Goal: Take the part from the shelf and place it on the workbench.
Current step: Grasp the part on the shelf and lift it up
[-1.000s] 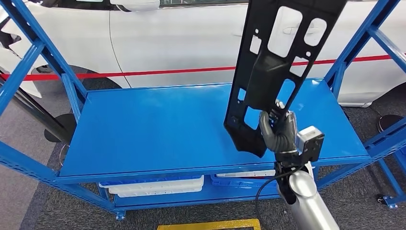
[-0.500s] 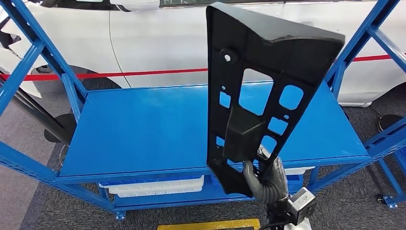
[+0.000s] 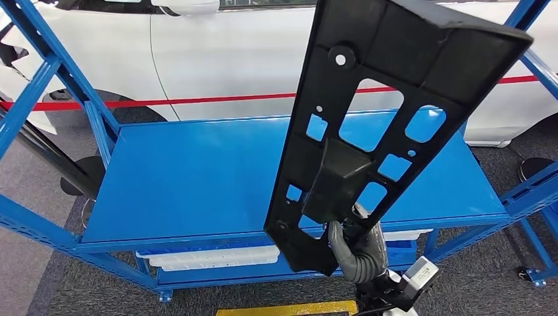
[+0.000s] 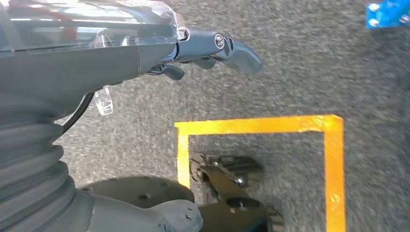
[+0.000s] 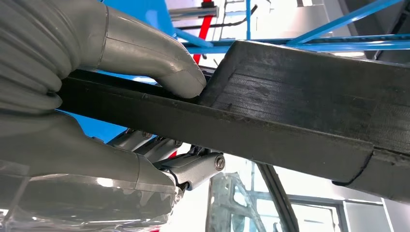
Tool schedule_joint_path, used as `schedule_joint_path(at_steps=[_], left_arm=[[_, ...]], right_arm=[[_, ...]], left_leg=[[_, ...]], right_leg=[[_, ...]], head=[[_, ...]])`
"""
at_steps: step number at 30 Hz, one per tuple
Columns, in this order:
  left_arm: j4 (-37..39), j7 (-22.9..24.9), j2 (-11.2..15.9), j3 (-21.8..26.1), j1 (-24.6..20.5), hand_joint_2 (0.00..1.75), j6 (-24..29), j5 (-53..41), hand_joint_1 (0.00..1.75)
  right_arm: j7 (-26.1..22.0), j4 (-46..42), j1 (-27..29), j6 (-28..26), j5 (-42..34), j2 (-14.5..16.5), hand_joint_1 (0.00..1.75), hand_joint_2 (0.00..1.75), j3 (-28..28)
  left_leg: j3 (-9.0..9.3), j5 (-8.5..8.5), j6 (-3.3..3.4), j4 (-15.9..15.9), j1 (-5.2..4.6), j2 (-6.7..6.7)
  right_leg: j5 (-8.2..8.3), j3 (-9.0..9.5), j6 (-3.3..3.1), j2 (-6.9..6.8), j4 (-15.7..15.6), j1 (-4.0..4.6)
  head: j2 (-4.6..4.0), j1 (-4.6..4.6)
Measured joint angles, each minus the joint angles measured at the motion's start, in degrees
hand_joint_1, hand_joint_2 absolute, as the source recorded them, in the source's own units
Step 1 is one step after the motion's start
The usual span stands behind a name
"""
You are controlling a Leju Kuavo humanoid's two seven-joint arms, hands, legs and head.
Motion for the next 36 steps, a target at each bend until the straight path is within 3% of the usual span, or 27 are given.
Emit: schedule_joint_path(at_steps=[11,17,20,23,25,27,28,29,30,31,33,35,36], left_arm=[[0.00,5.35,1.10,0.40,0.01,1.75,0.04,-0.47,0.00],[0.00,6.05,2.51,0.49,0.09,1.75,-0.66,-1.00,0.00],[0.00,6.34,2.97,0.48,0.11,1.75,-0.63,-1.41,0.00],[0.00,6.95,3.33,0.36,0.11,1.75,-0.58,-2.52,0.00],[0.00,7.21,3.51,0.26,0.09,1.75,-0.59,-3.02,0.00],[0.00,7.45,3.72,0.17,0.12,1.75,-0.65,-3.44,0.00],[0.00,7.59,3.85,0.10,0.16,1.75,-0.69,-3.68,0.00],[0.00,7.74,3.95,0.02,0.19,1.75,-0.72,-3.89,0.00],[0.00,7.88,4.04,-0.07,0.22,1.75,-0.73,-4.06,0.00],[0.00,7.98,4.10,-0.13,0.22,1.75,-0.73,-4.20,0.00],[0.00,8.09,4.18,-0.18,0.20,1.75,-0.73,-4.42,0.00],[0.00,8.13,4.29,-0.22,0.17,1.75,-0.75,-4.57,0.00],[0.00,8.17,4.35,-0.25,0.15,1.75,-0.78,-4.63,0.00]], right_arm=[[0.19,2.86,-0.88,1.55,-2.57,2.56,1.75,1.75,1.62],[-0.16,4.75,-0.88,1.78,-3.01,4.40,1.75,1.75,2.88],[-0.19,5.28,-0.88,1.79,-3.05,4.84,1.75,1.75,3.09],[-0.24,5.68,-0.87,1.80,-3.15,5.31,1.75,1.75,3.33],[-0.36,5.99,-0.85,1.79,-3.20,5.51,1.75,1.75,3.57],[-0.50,6.40,-0.80,1.76,-3.22,5.55,1.75,1.75,3.80],[-0.57,6.63,-0.77,1.73,-3.22,5.55,1.75,1.75,3.88],[-0.62,6.87,-0.75,1.68,-3.21,5.55,1.75,1.75,3.93],[-0.68,7.11,-0.74,1.64,-3.21,5.55,1.75,1.75,3.96],[-0.73,7.28,-0.75,1.61,-3.22,5.56,1.75,1.75,3.97],[-0.83,7.51,-0.81,1.58,-3.23,5.58,1.75,1.75,4.02],[-0.91,7.65,-0.88,1.58,-3.24,5.64,1.75,1.75,4.12],[-0.95,7.73,-0.90,1.58,-3.24,5.69,1.75,1.75,4.19]], left_leg=[[0.00,0.00,0.00,0.03,-0.03,0.00],[-0.02,-0.03,0.10,0.14,-0.34,0.00],[-0.08,0.03,0.36,0.22,-0.55,0.00],[0.01,0.88,1.05,-0.42,-0.34,0.07],[0.12,1.79,1.61,-1.17,0.09,0.23],[-0.14,2.08,1.85,-1.18,0.15,0.33],[-0.38,2.10,1.86,-0.99,0.16,0.33],[-0.61,2.08,1.82,-0.74,0.17,0.33],[-0.84,2.02,1.73,-0.43,0.20,0.31],[-1.05,1.91,1.58,-0.08,0.25,0.26],[-1.60,1.53,1.00,0.74,0.29,0.12],[-2.13,1.28,0.25,1.35,0.22,0.05],[-2.32,1.32,-0.08,1.48,0.16,0.03]], right_leg=[[0.02,0.00,0.03,0.00,-0.01,-0.03],[0.10,0.00,0.15,-0.03,-0.03,-0.20],[0.23,0.00,0.39,-0.06,-0.07,-0.41],[0.23,-0.08,0.96,-0.01,0.01,-0.43],[-2.18,-1.32,1.43,0.04,2.87,-0.42],[-6.23,-4.05,1.86,0.01,9.53,-0.76],[-7.52,-5.28,2.04,-0.03,12.72,-0.94],[-7.76,-5.86,2.18,-0.08,14.49,-1.09],[-6.89,-5.49,2.26,-0.13,14.28,-1.22],[-5.26,-4.20,2.29,-0.18,12.15,-1.35],[-2.74,-0.41,2.08,-0.19,5.41,-1.42],[-2.36,1.37,1.49,-0.08,1.86,-1.17],[-2.38,1.32,1.15,-0.01,1.75,-1.02]], head=[[0.00,-0.01],[0.00,-0.01],[0.00,-0.01],[0.00,-0.01],[0.00,0.15],[0.00,0.33],[0.00,0.35],[0.00,0.36],[0.00,0.37],[0.00,0.37],[0.00,0.38],[0.00,0.36],[0.00,0.34]])
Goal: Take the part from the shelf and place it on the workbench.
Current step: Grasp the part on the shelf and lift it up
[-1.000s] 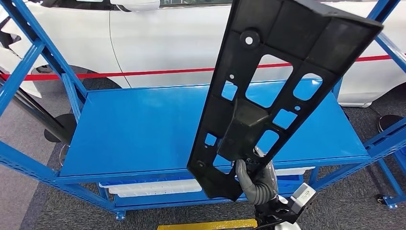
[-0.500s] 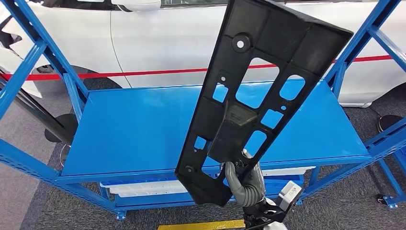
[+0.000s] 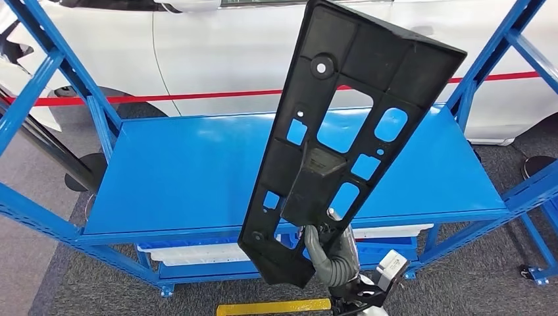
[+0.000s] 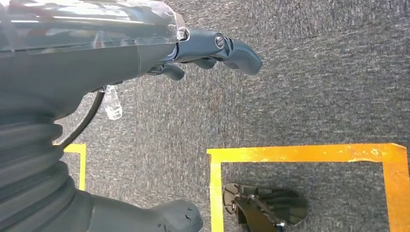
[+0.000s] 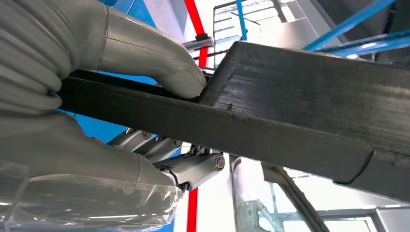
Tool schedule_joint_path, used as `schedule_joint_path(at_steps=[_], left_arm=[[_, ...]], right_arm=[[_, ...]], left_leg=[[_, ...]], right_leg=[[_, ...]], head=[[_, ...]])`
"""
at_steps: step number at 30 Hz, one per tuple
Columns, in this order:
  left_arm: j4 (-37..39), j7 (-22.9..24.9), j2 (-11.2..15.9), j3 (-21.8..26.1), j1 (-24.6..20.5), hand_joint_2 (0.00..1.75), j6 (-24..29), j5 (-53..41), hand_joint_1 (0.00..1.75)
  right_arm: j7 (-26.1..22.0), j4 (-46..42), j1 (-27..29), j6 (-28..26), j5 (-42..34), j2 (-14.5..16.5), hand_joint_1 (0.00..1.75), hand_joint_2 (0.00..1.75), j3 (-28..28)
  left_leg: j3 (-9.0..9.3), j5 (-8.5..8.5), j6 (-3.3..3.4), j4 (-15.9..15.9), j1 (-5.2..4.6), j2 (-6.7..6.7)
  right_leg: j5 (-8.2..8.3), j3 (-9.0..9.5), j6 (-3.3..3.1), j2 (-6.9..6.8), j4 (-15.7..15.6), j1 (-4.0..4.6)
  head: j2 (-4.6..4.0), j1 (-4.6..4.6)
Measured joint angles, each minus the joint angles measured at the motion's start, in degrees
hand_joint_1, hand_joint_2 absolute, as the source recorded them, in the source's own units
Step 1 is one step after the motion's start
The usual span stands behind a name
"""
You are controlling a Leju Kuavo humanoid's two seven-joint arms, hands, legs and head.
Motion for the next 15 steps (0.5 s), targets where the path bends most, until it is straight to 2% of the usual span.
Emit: schedule_joint_path(at_steps=[2,3,4,7,8,9,10,11,13,14,15], left_arm=[[0.00,0.11,0.19,-0.13,0.01,1.75,-0.14,-0.16,0.00],[0.00,0.16,0.29,-0.21,0.00,1.75,-0.22,-0.28,0.00],[0.00,0.23,0.39,-0.31,0.00,1.75,-0.33,-0.39,0.00],[0.00,0.40,0.70,-0.64,0.00,1.75,-0.73,-0.83,0.00],[0.00,0.37,0.92,-0.76,0.03,1.75,-0.93,-0.98,0.00],[0.00,0.27,1.15,-0.87,0.07,1.75,-1.18,-1.10,0.00],[0.00,0.13,1.44,-0.95,0.09,1.75,-1.46,-1.21,0.00],[0.00,-0.02,1.73,-1.02,0.09,1.75,-1.71,-1.31,0.00],[0.00,-0.22,2.32,-1.15,0.00,1.75,-2.02,-1.64,0.00],[0.00,-0.25,2.52,-1.22,-0.03,1.75,-2.07,-1.87,0.00],[0.00,-0.26,2.70,-1.29,-0.06,1.75,-2.05,-2.09,0.00]], right_arm=[[-0.02,0.12,-0.08,0.00,-0.03,0.09,1.75,1.75,0.06],[-0.02,0.15,-0.16,0.00,-0.04,0.13,1.75,1.75,0.08],[-0.02,0.18,-0.29,0.00,-0.05,0.20,1.75,1.75,0.11],[-0.02,0.28,-0.74,-0.01,-0.02,0.35,1.75,1.75,0.32],[-0.02,0.38,-0.83,-0.05,0.07,0.36,1.75,1.75,0.42],[-0.04,0.48,-0.88,-0.10,0.21,0.36,1.75,1.75,0.51],[-0.07,0.57,-0.92,-0.21,0.41,0.36,1.75,1.75,0.61],[-0.10,0.61,-0.96,-0.39,0.63,0.37,1.75,1.75,0.70],[-0.18,0.64,-1.09,-0.80,1.02,0.44,1.75,1.75,0.96],[-0.21,0.67,-1.17,-0.96,1.19,0.50,1.75,1.75,1.14],[-0.22,0.72,-1.25,-1.07,1.32,0.58,1.75,1.75,1.33]], left_leg=[[-0.11,-0.16,-0.69,0.33,0.09,0.01],[-0.47,-0.99,-1.03,1.10,0.18,0.03],[-1.15,-2.51,-1.35,2.77,0.30,0.06],[-4.71,-8.69,-1.94,12.40,0.59,0.11],[-5.22,-9.47,-1.99,14.54,0.62,0.11],[-4.83,-9.14,-1.94,14.78,0.62,0.11],[-3.34,-7.87,-1.78,12.86,0.60,0.11],[-1.01,-6.16,-1.51,9.32,0.56,0.11],[3.42,-4.02,-0.92,1.73,0.29,0.13],[4.44,-3.58,-0.68,-0.39,0.07,0.13],[4.63,-3.43,-0.50,-1.26,-0.16,0.13]], right_leg=[[0.26,-0.29,-0.79,-0.05,-0.34,-0.06],[0.53,-0.50,-1.20,-0.12,-0.47,-0.10],[0.82,-0.76,-1.64,-0.23,-0.62,-0.14],[1.74,-2.03,-2.33,-0.48,-0.61,0.09],[2.10,-2.55,-2.37,-0.55,-0.55,0.20],[2.45,-3.04,-2.37,-0.58,-0.48,0.30],[2.82,-3.53,-2.34,-0.60,-0.41,0.40],[3.19,-3.96,-2.27,-0.60,-0.35,0.48],[4.03,-4.50,-1.90,-0.62,-0.36,0.57],[4.45,-4.61,-1.57,-0.65,-0.44,0.52],[4.93,-4.67,-1.19,-0.70,-0.56,0.42]], head=[[0.00,-0.01],[0.00,-0.07],[0.00,-0.16],[0.00,-0.39],[0.00,-0.38],[0.00,-0.39],[0.00,-0.39],[0.00,-0.39],[0.00,-0.34],[0.00,-0.36],[0.00,-0.40]])
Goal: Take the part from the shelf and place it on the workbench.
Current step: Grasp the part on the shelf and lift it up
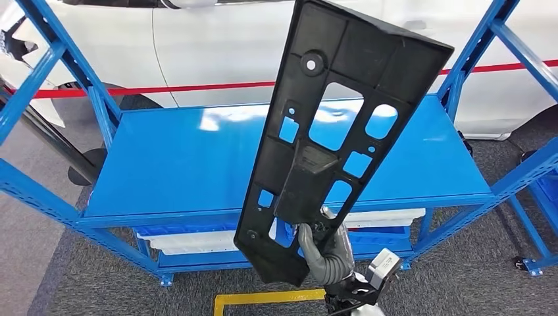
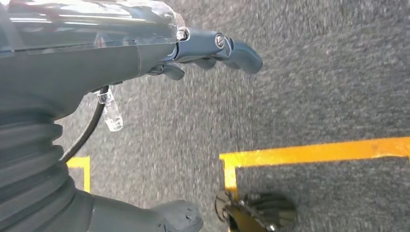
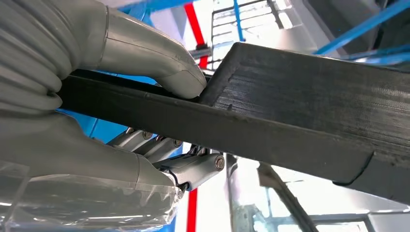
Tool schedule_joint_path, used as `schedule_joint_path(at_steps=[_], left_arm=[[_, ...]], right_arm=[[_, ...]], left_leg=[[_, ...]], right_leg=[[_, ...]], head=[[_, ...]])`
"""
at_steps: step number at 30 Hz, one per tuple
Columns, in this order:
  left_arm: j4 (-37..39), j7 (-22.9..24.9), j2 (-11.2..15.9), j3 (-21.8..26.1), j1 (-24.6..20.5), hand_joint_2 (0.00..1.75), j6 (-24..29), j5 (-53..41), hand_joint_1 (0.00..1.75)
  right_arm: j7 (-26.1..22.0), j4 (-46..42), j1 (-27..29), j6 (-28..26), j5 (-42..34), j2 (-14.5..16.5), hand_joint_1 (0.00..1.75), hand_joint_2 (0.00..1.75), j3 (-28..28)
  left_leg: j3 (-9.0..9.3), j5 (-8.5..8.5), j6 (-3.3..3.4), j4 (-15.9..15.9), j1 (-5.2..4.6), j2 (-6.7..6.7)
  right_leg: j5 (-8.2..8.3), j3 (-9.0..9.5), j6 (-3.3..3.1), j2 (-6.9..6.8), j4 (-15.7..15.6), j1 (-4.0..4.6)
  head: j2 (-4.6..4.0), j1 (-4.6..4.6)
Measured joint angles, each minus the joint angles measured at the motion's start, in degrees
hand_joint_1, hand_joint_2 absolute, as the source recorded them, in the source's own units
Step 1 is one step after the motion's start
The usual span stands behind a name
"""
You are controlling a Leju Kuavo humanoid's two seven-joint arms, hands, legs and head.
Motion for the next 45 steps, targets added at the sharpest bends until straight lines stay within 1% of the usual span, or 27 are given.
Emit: schedule_joint_path(at_steps=[2,3,5,7,8,9,10,12,14,15,17,19,22,23,24,25,27,29,31,33,35,36,38,39,41,43,45], left_arm=[[0.00,0.09,0.15,-0.13,0.03,1.75,0.07,-0.41,0.00],[0.00,0.14,0.20,-0.22,0.03,1.75,0.09,-0.60,0.00],[0.00,0.20,0.21,-0.39,0.01,1.75,0.17,-0.86,0.00],[0.00,0.22,0.23,-0.53,0.00,1.75,0.23,-0.98,0.00],[0.00,0.22,0.23,-0.59,0.01,1.75,0.24,-1.02,0.00],[0.00,0.23,0.23,-0.68,0.02,1.75,0.25,-1.13,0.00],[0.00,0.23,0.23,-0.80,0.03,1.75,0.26,-1.25,0.00],[0.00,0.24,0.23,-1.06,0.03,1.75,0.30,-1.49,0.00],[0.00,0.24,0.23,-1.23,0.01,1.75,0.34,-1.64,0.00],[0.00,0.25,0.23,-1.28,0.00,1.75,0.37,-1.77,0.00],[0.00,0.28,0.26,-1.37,0.06,1.75,0.41,-1.99,0.00],[0.00,0.32,0.30,-1.41,0.15,1.75,0.41,-2.14,0.00],[0.00,0.35,0.30,-1.44,0.21,1.75,0.35,-2.37,0.00],[0.00,0.35,0.30,-1.45,0.21,1.75,0.35,-2.44,0.00],[0.00,0.35,0.30,-1.45,0.20,1.75,0.33,-2.49,0.00],[0.00,0.35,0.31,-1.45,0.19,1.75,0.31,-2.51,0.00],[0.00,0.34,0.31,-1.45,0.14,1.75,0.28,-2.55,0.00],[0.00,0.29,0.31,-1.45,0.02,1.75,0.27,-2.58,0.00],[0.00,0.25,0.32,-1.45,-0.03,1.75,0.26,-2.58,0.00],[0.00,0.24,0.31,-1.45,0.02,1.75,0.25,-2.57,0.00],[0.00,0.28,0.30,-1.45,-0.01,1.75,0.25,-2.54,0.00],[0.00,0.31,0.30,-1.44,-0.05,1.75,0.25,-2.52,0.00],[0.00,0.36,0.31,-1.43,-0.03,1.75,0.25,-2.48,0.00],[0.00,0.36,0.32,-1.43,-0.02,1.75,0.25,-2.48,0.00],[0.00,0.39,0.32,-1.43,-0.01,1.75,0.25,-2.48,0.00],[0.00,0.48,0.29,-1.43,-0.02,1.75,0.25,-2.48,0.00],[0.00,0.57,0.25,-1.43,-0.01,1.75,0.21,-2.49,0.00]], right_arm=[[-0.02,0.22,-0.12,-0.27,0.14,0.15,1.75,1.75,0.31],[-0.03,0.34,-0.18,-0.47,0.15,0.20,1.75,1.75,0.38],[-0.07,0.61,-0.34,-0.74,0.14,0.22,1.75,1.75,0.42],[-0.08,0.91,-0.47,-0.79,0.14,0.22,1.75,1.75,0.42],[-0.08,1.05,-0.48,-0.79,0.14,0.22,1.75,1.75,0.42],[-0.08,1.19,-0.49,-0.79,0.14,0.22,1.75,1.75,0.42],[-0.08,1.30,-0.50,-0.79,0.14,0.22,1.75,1.75,0.43],[-0.08,1.41,-0.59,-0.79,0.14,0.22,1.75,1.75,0.46],[-0.10,1.42,-0.75,-0.82,0.14,0.23,1.75,1.75,0.61],[-0.13,1.43,-0.81,-0.85,0.14,0.23,1.75,1.75,0.68],[-0.17,1.49,-0.83,-0.97,0.14,0.24,1.75,1.75,0.80],[-0.19,1.61,-0.87,-1.10,0.14,0.28,1.75,1.75,0.91],[-0.21,1.70,-0.79,-1.23,0.17,0.37,1.75,1.75,1.10],[-0.21,1.75,-0.75,-1.27,0.20,0.37,1.75,1.75,1.15],[-0.21,1.82,-0.73,-1.34,0.22,0.37,1.75,1.75,1.17],[-0.21,1.90,-0.70,-1.42,0.24,0.37,1.75,1.75,1.19],[-0.22,1.97,-0.68,-1.61,0.26,0.38,1.75,1.75,1.22],[-0.25,1.98,-0.66,-1.71,0.27,0.39,1.75,1.75,1.26],[-0.30,1.98,-0.63,-1.71,0.30,0.39,1.75,1.75,1.37],[-0.32,1.99,-0.52,-1.72,0.32,0.39,1.75,1.75,1.51],[-0.32,2.02,-0.35,-1.76,0.32,0.38,1.75,1.75,1.57],[-0.32,2.03,-0.26,-1.79,0.33,0.37,1.75,1.75,1.57],[-0.32,2.07,-0.08,-1.85,0.33,0.37,1.75,1.75,1.58],[-0.32,2.10,0.02,-1.86,0.32,0.37,1.75,1.75,1.58],[-0.32,2.15,0.15,-1.87,0.31,0.36,1.75,1.75,1.58],[-0.32,2.14,0.13,-1.86,0.31,0.37,1.75,1.75,1.58],[-0.34,2.06,0.08,-1.92,0.28,0.37,1.75,1.75,1.57]], left_leg=[[-0.61,1.16,0.55,-0.31,-0.10,0.07],[-0.96,1.89,0.90,-0.58,0.02,0.16],[-2.10,3.47,1.67,-1.10,0.35,0.42],[-3.72,4.72,2.00,-0.98,0.28,0.55],[-4.58,5.29,1.94,-0.84,0.25,0.59],[-5.50,5.82,1.84,-0.63,0.23,0.62],[-6.43,6.30,1.71,-0.34,0.25,0.64],[-8.01,7.01,1.35,0.41,0.29,0.63],[-9.02,7.56,0.82,1.17,0.19,0.61],[-9.27,7.88,0.49,1.37,0.17,0.60],[-9.56,8.52,-0.23,1.42,0.17,0.52],[-10.55,6.74,-0.85,2.93,0.37,0.36],[-13.39,-1.01,-1.68,11.90,0.89,0.27],[-13.85,-2.40,-1.91,15.04,1.04,0.28],[-13.63,-2.49,-2.10,16.87,1.15,0.28],[-12.53,-1.39,-2.24,16.80,1.24,0.28],[-7.59,1.43,-2.38,10.94,1.44,0.27],[-2.47,1.51,-2.06,3.30,1.32,0.14],[-1.01,0.81,-1.30,0.41,0.97,-0.02],[-1.72,1.71,-0.30,0.31,0.98,0.10],[-2.85,3.05,0.82,0.03,1.11,0.42],[-3.59,3.77,1.21,0.00,1.08,0.58],[-5.31,5.13,1.53,0.12,0.83,0.66],[-6.26,5.81,1.55,0.23,0.69,0.69],[-8.09,6.96,1.44,0.57,0.45,0.70],[-9.56,7.89,1.20,0.99,0.22,0.66],[-10.30,8.80,0.70,1.22,0.09,0.61]], right_leg=[[0.74,-0.11,0.77,-0.03,-0.22,-0.18],[0.16,-0.38,1.09,0.04,0.13,-0.17],[-4.22,-1.67,1.58,0.27,3.77,-0.17],[-9.73,-3.35,1.95,0.38,10.68,-0.32],[-10.88,-3.71,2.12,0.38,13.64,-0.43],[-10.68,-3.33,2.26,0.37,15.13,-0.52],[-9.46,-2.00,2.34,0.36,14.73,-0.61],[-7.00,3.31,2.22,0.36,8.64,-0.74],[-7.40,8.34,1.69,0.43,1.34,-0.53],[-7.99,9.41,1.34,0.46,-0.56,-0.35],[-7.76,9.38,0.58,0.41,-1.50,-0.21],[-6.62,8.42,-0.38,0.14,-1.77,-0.42],[-4.69,6.13,-1.11,-0.07,-1.84,-0.48],[-4.09,5.30,-1.05,-0.09,-1.76,-0.44],[-3.51,4.45,-0.94,-0.13,-1.64,-0.43],[-2.98,3.61,-0.79,-0.16,-1.46,-0.46],[-2.11,2.08,-0.34,-0.19,-0.88,-0.56],[-1.33,1.12,0.36,-0.19,-0.37,-0.50],[-0.44,0.92,1.13,-0.22,-0.38,-0.45],[-0.04,0.76,1.84,-0.11,-0.40,-0.54],[-3.30,-0.37,2.20,0.12,2.15,-0.61],[-6.36,-1.38,2.27,0.22,5.18,-0.69],[-11.23,-3.17,2.42,0.24,12.45,-0.67],[-11.87,-3.36,2.45,0.24,15.09,-0.67],[-9.63,-0.87,2.18,0.24,14.45,-0.58],[-7.66,5.15,1.45,0.25,6.96,-0.31],[-8.12,9.79,0.85,0.27,-0.06,0.06]], head=[[0.00,-0.13],[0.00,-0.12],[0.00,0.02],[0.00,0.16],[0.00,0.17],[0.00,0.18],[0.00,0.19],[0.00,0.19],[0.00,0.14],[0.00,0.19],[0.00,0.35],[0.00,0.32],[0.00,-0.01],[0.00,-0.02],[0.00,-0.01],[0.00,-0.02],[0.00,-0.04],[0.00,0.00],[0.00,-0.06],[0.00,-0.15],[0.00,0.06],[0.00,0.16],[0.00,0.32],[0.00,0.32],[0.00,0.34],[0.00,0.34],[0.00,0.30]])
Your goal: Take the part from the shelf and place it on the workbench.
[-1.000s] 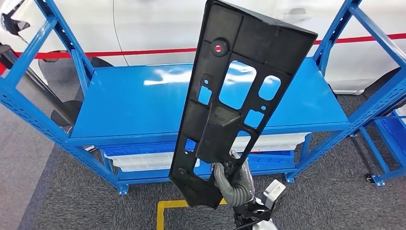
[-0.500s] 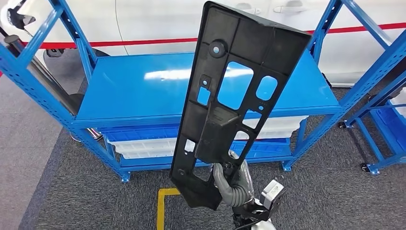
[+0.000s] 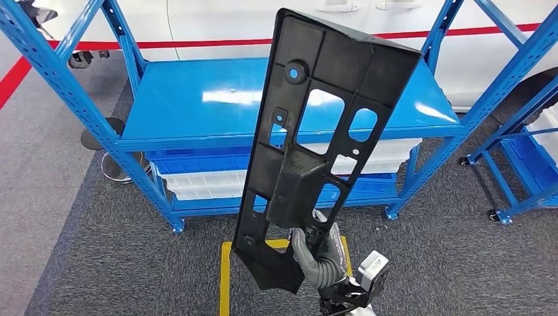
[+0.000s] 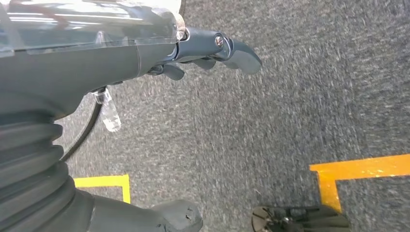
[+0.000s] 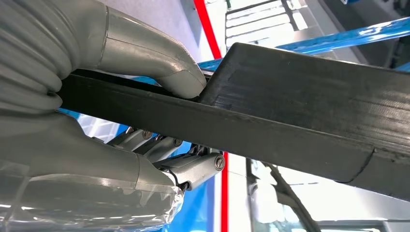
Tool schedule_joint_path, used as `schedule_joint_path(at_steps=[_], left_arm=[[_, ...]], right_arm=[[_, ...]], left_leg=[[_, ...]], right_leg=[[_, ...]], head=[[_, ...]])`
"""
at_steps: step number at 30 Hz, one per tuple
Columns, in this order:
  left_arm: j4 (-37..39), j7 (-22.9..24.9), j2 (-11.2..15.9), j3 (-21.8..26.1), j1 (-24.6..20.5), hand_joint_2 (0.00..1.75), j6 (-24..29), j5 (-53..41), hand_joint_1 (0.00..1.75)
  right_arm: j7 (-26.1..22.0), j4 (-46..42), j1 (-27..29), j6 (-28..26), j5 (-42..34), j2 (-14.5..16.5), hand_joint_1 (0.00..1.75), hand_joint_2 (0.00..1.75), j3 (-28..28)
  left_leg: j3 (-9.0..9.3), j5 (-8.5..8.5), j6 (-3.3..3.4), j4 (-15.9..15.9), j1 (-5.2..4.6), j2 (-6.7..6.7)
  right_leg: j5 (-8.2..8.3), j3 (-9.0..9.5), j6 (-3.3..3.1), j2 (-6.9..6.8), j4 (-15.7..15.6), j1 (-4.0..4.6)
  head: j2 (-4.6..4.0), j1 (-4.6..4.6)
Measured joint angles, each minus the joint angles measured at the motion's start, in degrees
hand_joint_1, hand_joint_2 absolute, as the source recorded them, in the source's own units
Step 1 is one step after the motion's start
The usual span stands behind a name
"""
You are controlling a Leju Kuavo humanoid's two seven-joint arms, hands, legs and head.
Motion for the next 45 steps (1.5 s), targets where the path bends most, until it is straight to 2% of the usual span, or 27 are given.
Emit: schedule_joint_path(at_steps=[1,3,4,6,8,9,10,11,13,15,17,19,20,23,24,26,28,30,32,34,36,38,39,40,42,43,45], left_arm=[[0.00,0.03,-0.02,0.00,0.01,1.75,-0.03,-0.01,0.00],[0.00,0.08,0.05,0.01,0.06,1.75,-0.09,-0.02,0.00],[0.00,0.09,0.09,0.01,0.09,1.75,-0.12,-0.04,0.00],[0.00,0.11,0.15,0.01,0.18,1.75,-0.18,-0.10,0.00],[0.00,0.11,0.11,0.00,0.21,1.75,-0.26,-0.14,0.00],[0.00,0.11,0.12,0.00,0.22,1.75,-0.29,-0.14,0.00],[0.00,0.10,0.13,0.01,0.20,1.75,-0.32,-0.14,0.00],[0.00,0.10,0.14,0.01,0.19,1.75,-0.34,-0.14,0.00],[0.00,0.10,0.15,0.02,0.14,1.75,-0.36,-0.15,0.00],[0.00,0.11,0.19,0.03,0.00,1.75,-0.34,-0.16,0.00],[0.00,0.12,0.22,0.05,-0.09,1.75,-0.32,-0.18,0.00],[0.00,0.12,0.22,0.08,-0.09,1.75,-0.28,-0.15,0.00],[0.00,0.11,0.22,0.10,-0.10,1.75,-0.26,-0.13,0.00],[0.00,0.11,0.29,0.19,-0.09,1.75,-0.19,-0.11,0.00],[0.00,0.11,0.31,0.20,-0.08,1.75,-0.16,-0.13,0.00],[0.00,0.10,0.31,0.20,-0.06,1.75,-0.16,-0.18,0.00],[0.00,0.10,0.31,0.20,-0.06,1.75,-0.16,-0.26,0.00],[0.00,0.09,0.30,0.20,-0.07,1.75,-0.16,-0.36,0.00],[0.00,0.07,0.29,0.20,-0.05,1.75,-0.17,-0.45,0.00],[0.00,0.03,0.32,0.21,0.05,1.75,-0.20,-0.51,0.00],[0.00,-0.11,0.33,0.21,0.16,1.75,-0.30,-0.61,0.00],[0.00,-0.44,0.28,0.20,0.21,1.75,-0.39,-0.83,0.00],[0.00,-0.64,0.25,0.19,0.24,1.75,-0.37,-1.00,0.00],[0.00,-0.82,0.21,0.19,0.25,1.75,-0.33,-1.16,0.00],[0.00,-1.15,0.12,0.16,0.26,1.75,-0.21,-1.47,0.00],[0.00,-1.37,0.04,0.13,0.25,1.75,-0.16,-1.65,0.00],[0.00,-2.08,-0.24,0.00,0.20,1.75,0.07,-2.20,0.00]], right_arm=[[-0.02,-0.04,-0.02,-0.06,-0.02,-0.01,1.75,1.75,-0.02],[-0.04,-0.09,0.01,-0.19,-0.07,-0.02,1.75,1.75,-0.05],[-0.05,-0.09,0.00,-0.23,-0.08,-0.01,1.75,1.75,-0.07],[-0.08,-0.16,0.00,-0.32,-0.12,-0.01,1.75,1.75,-0.11],[-0.10,-0.31,0.05,-0.59,-0.17,-0.03,1.75,1.75,-0.23],[-0.11,-0.39,0.09,-0.78,-0.17,-0.05,1.75,1.75,-0.33],[-0.13,-0.49,0.14,-0.99,-0.18,-0.08,1.75,1.75,-0.46],[-0.18,-0.67,0.23,-1.21,-0.20,-0.11,1.75,1.75,-0.65],[-0.40,-1.35,0.52,-1.69,-0.36,-0.18,1.75,1.75,-1.19],[-0.65,-2.41,0.82,-2.04,-0.64,-0.25,1.75,1.75,-1.88],[-0.77,-3.27,1.06,-2.11,-0.84,-0.31,1.75,1.75,-2.33],[-0.80,-3.71,1.34,-2.10,-0.89,-0.38,1.75,1.75,-2.54],[-0.80,-3.86,1.52,-2.11,-0.89,-0.41,1.75,1.75,-2.65],[-0.81,-4.09,1.97,-2.22,-0.90,-0.50,1.75,1.75,-3.02],[-0.81,-4.09,2.10,-2.26,-0.90,-0.53,1.75,1.75,-3.11],[-0.80,-4.09,2.33,-2.30,-0.91,-0.58,1.75,1.75,-3.26],[-0.80,-4.20,2.41,-2.30,-0.91,-0.61,1.75,1.75,-3.29],[-0.82,-4.52,2.47,-2.30,-0.92,-0.61,1.75,1.75,-3.32],[-0.89,-4.81,2.62,-2.33,-0.92,-0.62,1.75,1.75,-3.39],[-0.95,-4.93,2.84,-2.40,-0.86,-0.63,1.75,1.75,-3.44],[-0.98,-5.03,3.04,-2.62,-0.64,-0.62,1.75,1.75,-3.44],[-1.06,-5.13,3.33,-3.01,-0.22,-0.61,1.75,1.75,-3.45],[-1.12,-5.15,3.57,-3.20,0.02,-0.61,1.75,1.75,-3.46],[-1.18,-5.17,3.84,-3.35,0.23,-0.61,1.75,1.75,-3.46],[-1.29,-5.19,4.29,-3.69,0.53,-0.61,1.75,1.75,-3.46],[-1.37,-5.25,4.47,-3.96,0.70,-0.60,1.75,1.75,-3.47],[-1.68,-5.67,4.99,-5.01,1.44,-0.51,1.75,1.75,-3.57]], left_leg=[[-0.17,0.50,-0.34,-0.06,0.01,-0.01],[-0.49,1.33,-1.01,-0.25,0.16,-0.08],[-0.92,0.76,-1.35,0.16,0.20,-0.20],[-2.41,-3.72,-1.98,3.91,0.38,-0.42],[-3.91,-9.43,-2.58,10.98,0.67,-0.44],[-4.17,-10.60,-2.83,14.13,0.84,-0.44],[-3.78,-10.33,-3.04,15.93,0.98,-0.43],[-2.51,-8.96,-3.21,15.90,1.12,-0.42],[2.94,-6.40,-3.40,10.20,1.39,-0.43],[9.09,-7.37,-3.09,1.84,1.35,-0.52],[11.18,-8.72,-2.34,-1.84,1.03,-0.56],[10.40,-7.85,-1.33,-1.95,1.05,-0.33],[9.85,-7.20,-0.76,-2.02,1.11,-0.16],[7.37,-5.15,0.21,-1.90,1.01,0.23],[6.45,-4.49,0.25,-1.76,0.91,0.28],[4.53,-3.31,0.15,-1.31,0.79,0.30],[2.74,-2.40,-0.17,-0.61,0.76,0.28],[1.61,-1.68,-0.70,-0.01,0.64,0.24],[1.19,-0.88,-1.38,0.04,0.62,0.21],[0.91,-0.43,-2.10,0.02,0.70,0.13],[-0.19,-3.55,-2.68,2.47,0.82,-0.01],[-2.05,-9.44,-3.03,9.03,1.02,-0.06],[-2.73,-11.43,-3.15,12.64,1.07,-0.06],[-2.79,-12.00,-3.20,15.05,1.08,-0.06],[-0.15,-9.68,-3.12,14.32,1.07,-0.06],[2.71,-8.17,-2.94,11.00,1.07,-0.07],[8.81,-7.73,-2.43,2.53,0.85,-0.10]], right_leg=[[-0.38,0.76,-0.22,0.00,-1.61,0.21],[0.53,0.22,-0.78,-0.08,-2.30,0.20],[1.22,-0.27,-1.18,-0.18,-2.51,0.06],[2.79,-1.69,-1.97,-0.40,-2.90,-0.27],[4.17,-3.45,-2.26,-0.47,-2.84,-0.22],[4.84,-4.39,-2.19,-0.50,-2.74,-0.20],[5.49,-5.36,-2.06,-0.53,-2.59,-0.22],[6.10,-6.36,-1.88,-0.57,-2.36,-0.28],[7.13,-8.13,-1.38,-0.60,-1.68,-0.39],[7.96,-9.23,-0.70,-0.62,-0.88,-0.32],[8.90,-9.56,0.08,-0.69,-0.63,-0.30],[9.03,-9.87,0.81,-0.55,-0.48,-0.50],[7.56,-10.34,1.05,-0.41,0.56,-0.59],[-0.96,-12.88,1.43,-0.12,9.64,-0.72],[-2.46,-13.40,1.52,-0.10,12.94,-0.72],[-1.27,-12.28,1.51,-0.09,15.15,-0.72],[1.35,-7.33,1.14,-0.06,9.83,-0.68],[0.96,-1.90,0.53,0.03,2.04,-0.41],[0.07,-0.24,-0.09,0.10,-1.24,-0.03],[1.00,-0.86,-0.90,-0.03,-1.58,-0.15],[2.36,-2.02,-1.85,-0.24,-1.86,-0.40],[3.73,-3.72,-2.40,-0.33,-1.82,-0.27],[4.41,-4.66,-2.46,-0.35,-1.75,-0.16],[5.05,-5.57,-2.44,-0.38,-1.66,-0.07],[6.23,-7.45,-2.27,-0.43,-1.26,0.00],[6.76,-8.33,-2.12,-0.44,-0.95,0.01],[7.72,-9.60,-1.59,-0.46,-0.40,0.10]], head=[[0.00,0.11],[0.00,0.39],[0.00,0.47],[0.00,0.24],[0.00,-0.01],[0.00,-0.03],[0.00,-0.03],[0.00,-0.04],[0.00,-0.07],[0.00,-0.07],[0.00,-0.10],[0.00,-0.09],[0.00,0.01],[0.00,0.22],[0.00,0.22],[0.00,0.22],[0.00,0.22],[0.00,0.17],[0.00,0.28],[0.00,0.45],[0.00,0.24],[0.00,-0.01],[0.00,-0.07],[0.00,-0.06],[0.00,-0.07],[0.00,-0.08],[0.00,-0.04]])
